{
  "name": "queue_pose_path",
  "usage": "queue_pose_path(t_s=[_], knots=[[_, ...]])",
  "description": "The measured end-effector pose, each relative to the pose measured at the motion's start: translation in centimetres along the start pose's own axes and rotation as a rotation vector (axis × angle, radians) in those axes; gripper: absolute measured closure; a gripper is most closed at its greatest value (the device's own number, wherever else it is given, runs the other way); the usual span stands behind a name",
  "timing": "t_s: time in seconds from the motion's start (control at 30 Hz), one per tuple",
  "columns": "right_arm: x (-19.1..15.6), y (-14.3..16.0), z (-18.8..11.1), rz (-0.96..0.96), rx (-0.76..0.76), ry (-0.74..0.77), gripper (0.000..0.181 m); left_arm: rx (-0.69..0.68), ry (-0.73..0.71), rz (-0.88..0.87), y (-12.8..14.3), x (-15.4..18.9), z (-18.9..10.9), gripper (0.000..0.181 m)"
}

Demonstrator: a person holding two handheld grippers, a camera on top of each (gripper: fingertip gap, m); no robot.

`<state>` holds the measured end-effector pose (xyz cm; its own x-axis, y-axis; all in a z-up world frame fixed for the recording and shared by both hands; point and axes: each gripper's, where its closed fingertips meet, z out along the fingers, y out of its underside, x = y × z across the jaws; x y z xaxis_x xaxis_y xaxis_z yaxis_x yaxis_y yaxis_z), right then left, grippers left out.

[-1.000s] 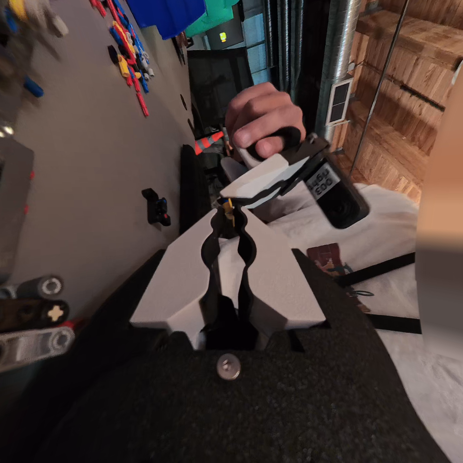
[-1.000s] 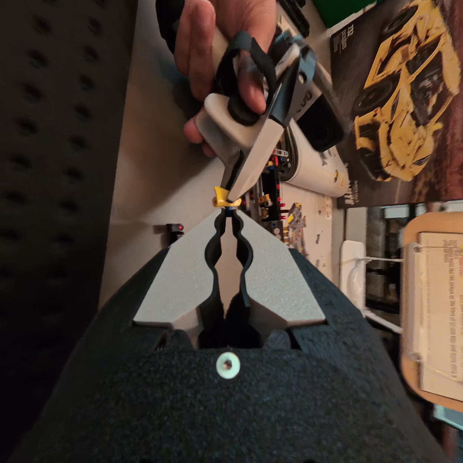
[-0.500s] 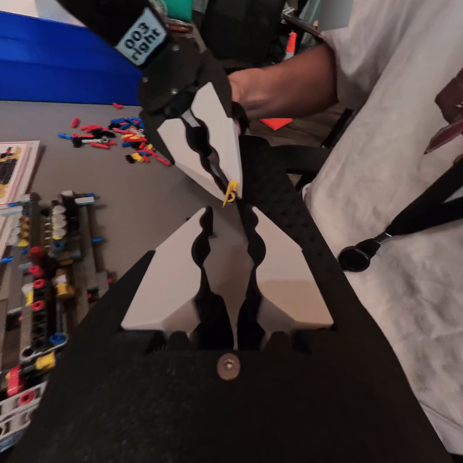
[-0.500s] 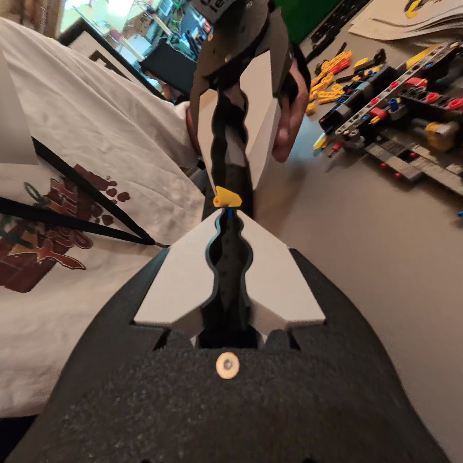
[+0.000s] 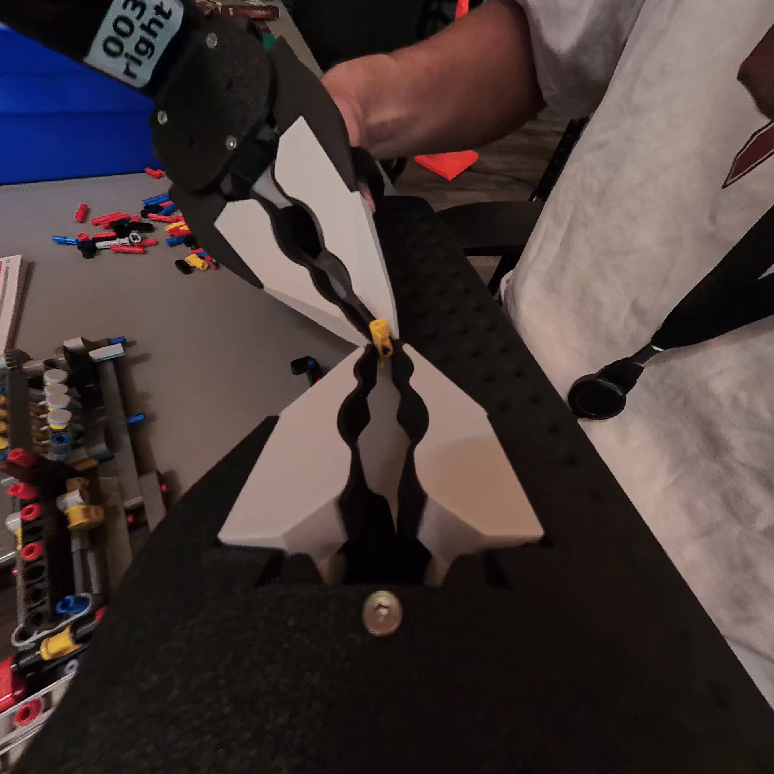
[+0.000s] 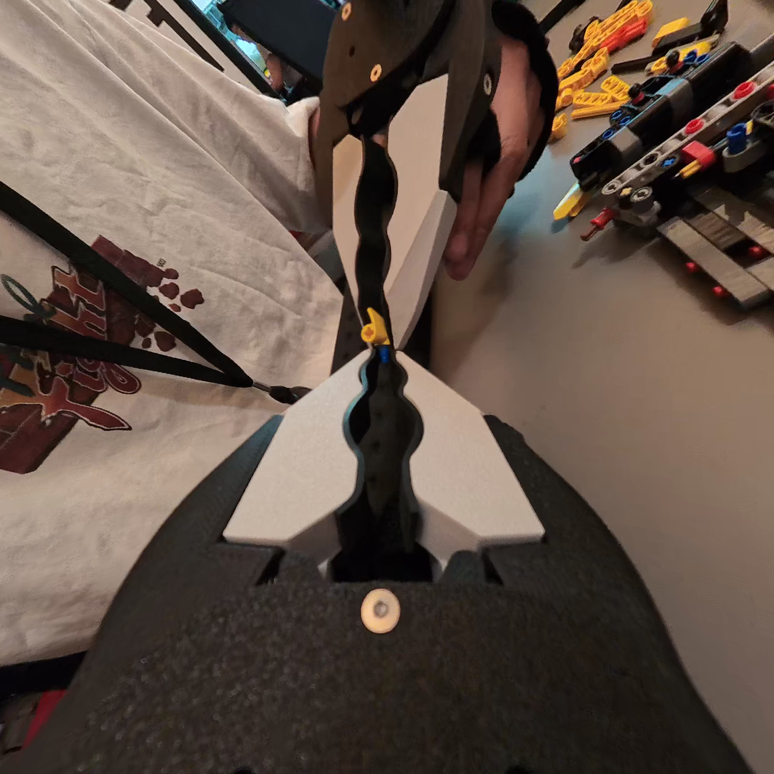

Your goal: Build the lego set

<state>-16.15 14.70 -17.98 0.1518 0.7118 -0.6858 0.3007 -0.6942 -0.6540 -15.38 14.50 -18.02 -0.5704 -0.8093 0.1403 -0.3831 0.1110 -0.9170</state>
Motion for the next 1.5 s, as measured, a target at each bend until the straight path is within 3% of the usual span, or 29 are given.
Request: queue_pose_path(t_s=[0.07, 0.27, 0.37, 0.47, 0.67, 0.73, 0.83, 0.97, 1.07, 1.5], knots=[[0.3, 0.3, -0.5, -0.06, -0.028, 0.058, 0.174, -0.002, -0.006, 0.007, 0.2, -0.1, -0.1, 0.176], [5.2, 3.4, -4.4, -0.274, -0.214, 0.473, 0.155, -0.025, -0.056, -0.151, 1.1, -2.5, -0.6, 0.176], [5.9, 3.9, -3.8, -0.366, -0.233, 0.521, 0.153, -0.057, -0.072, -0.201, 1.8, -3.1, -0.3, 0.176], [6.3, 3.7, -3.3, -0.524, -0.282, 0.603, 0.163, -0.093, -0.07, -0.258, 2.4, -3.4, 0.2, 0.176], [6.8, 4.6, -2.8, -0.578, -0.501, 0.603, 0.163, -0.206, 0.005, -0.433, 3.4, -4.2, 1.0, 0.176], [7.0, 4.7, -2.6, -0.629, -0.543, 0.605, 0.175, -0.261, 0.038, -0.522, 3.7, -4.9, 1.1, 0.176], [7.2, 4.4, -2.7, -0.714, -0.569, 0.651, 0.175, -0.324, 0.13, -0.64, 3.3, -4.9, 1.4, 0.176], [5.9, 2.8, -2.8, -0.885, -0.539, 0.735, 0.175, -0.363, 0.216, -0.613, 1.9, -3.7, 1.4, 0.176], [5.1, 1.6, -3.4, -0.981, -0.563, 0.827, 0.175, -0.401, 0.182, -0.586, 1.8, -4.1, 1.1, 0.176], [5.9, 1.6, -3.6, -1.065, -0.661, 0.897, 0.175, -0.502, 0.21, -0.628, 1.7, -3.7, 1.3, 0.176]])
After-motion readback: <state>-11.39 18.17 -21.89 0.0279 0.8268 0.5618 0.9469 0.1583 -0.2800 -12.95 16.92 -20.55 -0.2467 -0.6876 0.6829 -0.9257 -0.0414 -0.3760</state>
